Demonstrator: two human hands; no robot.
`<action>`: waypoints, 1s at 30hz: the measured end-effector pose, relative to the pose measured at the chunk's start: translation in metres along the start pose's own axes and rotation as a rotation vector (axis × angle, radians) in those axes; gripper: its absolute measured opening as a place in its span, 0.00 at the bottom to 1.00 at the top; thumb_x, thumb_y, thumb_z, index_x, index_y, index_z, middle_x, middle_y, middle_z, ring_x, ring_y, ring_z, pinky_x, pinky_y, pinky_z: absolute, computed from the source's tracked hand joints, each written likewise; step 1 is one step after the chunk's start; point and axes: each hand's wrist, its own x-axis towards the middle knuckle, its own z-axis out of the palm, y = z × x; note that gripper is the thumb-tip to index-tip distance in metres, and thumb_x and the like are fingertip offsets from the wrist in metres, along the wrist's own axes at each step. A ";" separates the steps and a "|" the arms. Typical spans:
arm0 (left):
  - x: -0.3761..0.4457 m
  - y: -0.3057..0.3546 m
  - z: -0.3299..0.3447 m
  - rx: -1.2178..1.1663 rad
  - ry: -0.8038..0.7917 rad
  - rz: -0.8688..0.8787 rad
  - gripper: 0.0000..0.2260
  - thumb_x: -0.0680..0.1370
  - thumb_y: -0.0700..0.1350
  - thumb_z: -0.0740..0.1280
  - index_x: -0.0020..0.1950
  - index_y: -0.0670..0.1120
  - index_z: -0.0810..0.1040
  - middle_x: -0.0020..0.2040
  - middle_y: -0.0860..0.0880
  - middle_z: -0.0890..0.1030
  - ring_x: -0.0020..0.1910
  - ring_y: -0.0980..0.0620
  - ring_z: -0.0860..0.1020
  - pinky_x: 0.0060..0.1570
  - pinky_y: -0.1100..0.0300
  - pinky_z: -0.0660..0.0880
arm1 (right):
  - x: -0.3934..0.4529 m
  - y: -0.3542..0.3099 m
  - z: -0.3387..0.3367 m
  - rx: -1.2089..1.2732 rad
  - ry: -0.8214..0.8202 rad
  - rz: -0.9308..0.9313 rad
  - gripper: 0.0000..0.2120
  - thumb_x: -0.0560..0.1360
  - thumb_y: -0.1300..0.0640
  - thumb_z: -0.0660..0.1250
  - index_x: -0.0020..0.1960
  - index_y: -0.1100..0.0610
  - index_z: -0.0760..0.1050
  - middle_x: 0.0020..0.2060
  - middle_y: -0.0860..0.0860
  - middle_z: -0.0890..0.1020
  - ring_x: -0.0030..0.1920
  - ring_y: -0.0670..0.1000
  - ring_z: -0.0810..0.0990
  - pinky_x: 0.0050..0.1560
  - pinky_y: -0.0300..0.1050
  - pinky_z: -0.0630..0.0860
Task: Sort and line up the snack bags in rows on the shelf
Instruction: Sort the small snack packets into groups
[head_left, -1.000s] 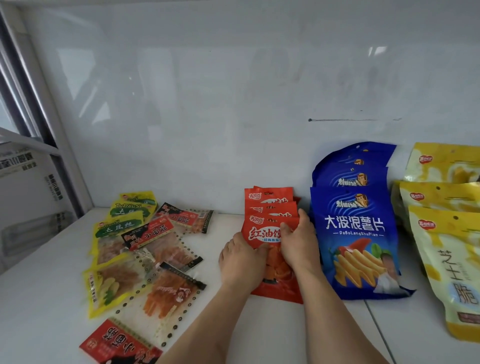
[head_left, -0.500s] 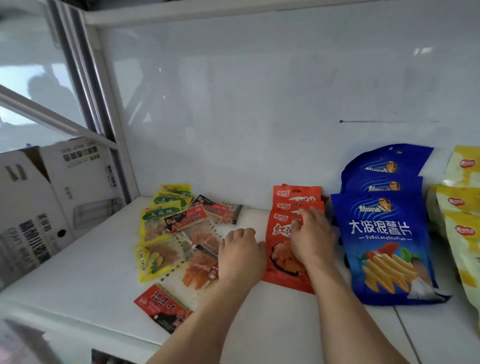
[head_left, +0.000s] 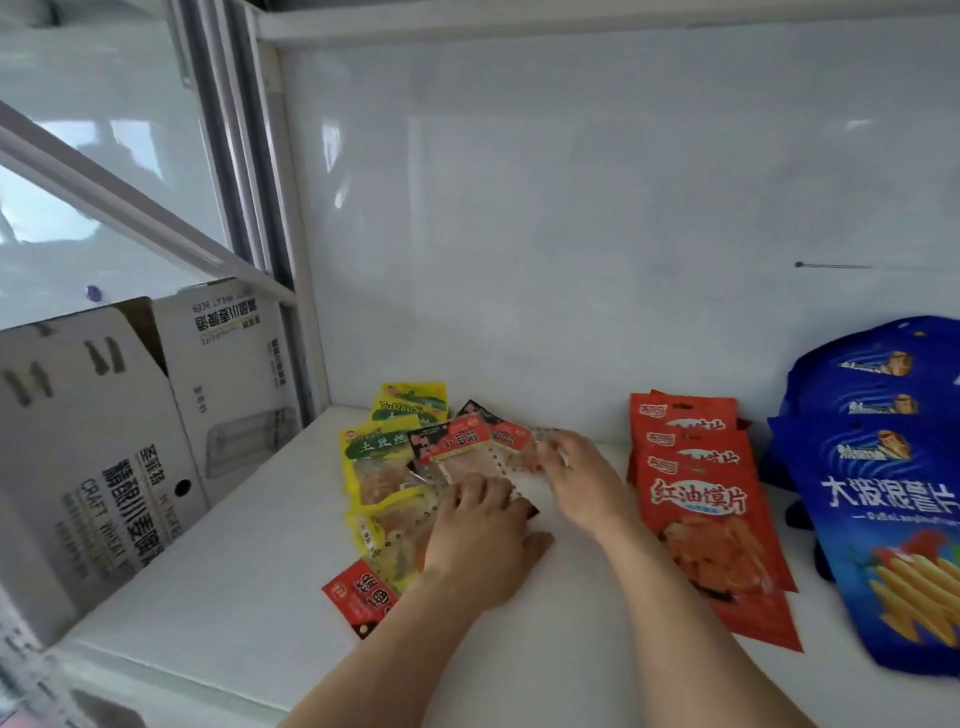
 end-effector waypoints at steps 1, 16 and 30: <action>0.003 -0.010 0.000 -0.004 0.001 0.026 0.24 0.82 0.64 0.50 0.73 0.55 0.71 0.73 0.49 0.69 0.75 0.41 0.61 0.74 0.44 0.57 | 0.008 0.003 0.012 -0.007 -0.012 0.014 0.26 0.79 0.37 0.49 0.62 0.49 0.77 0.62 0.48 0.78 0.64 0.51 0.77 0.64 0.53 0.73; 0.019 -0.093 -0.037 -0.159 -0.251 0.056 0.21 0.82 0.64 0.57 0.59 0.51 0.81 0.65 0.49 0.75 0.71 0.45 0.65 0.73 0.42 0.59 | 0.024 -0.035 0.045 -0.292 -0.015 0.164 0.17 0.83 0.49 0.53 0.65 0.51 0.76 0.63 0.52 0.80 0.63 0.57 0.77 0.62 0.52 0.72; 0.025 -0.111 -0.023 -0.179 -0.090 -0.421 0.41 0.80 0.68 0.54 0.81 0.40 0.52 0.81 0.38 0.55 0.79 0.37 0.55 0.77 0.42 0.53 | 0.019 -0.038 0.053 -0.388 -0.048 0.275 0.24 0.81 0.45 0.54 0.76 0.50 0.66 0.72 0.54 0.70 0.71 0.58 0.66 0.68 0.52 0.63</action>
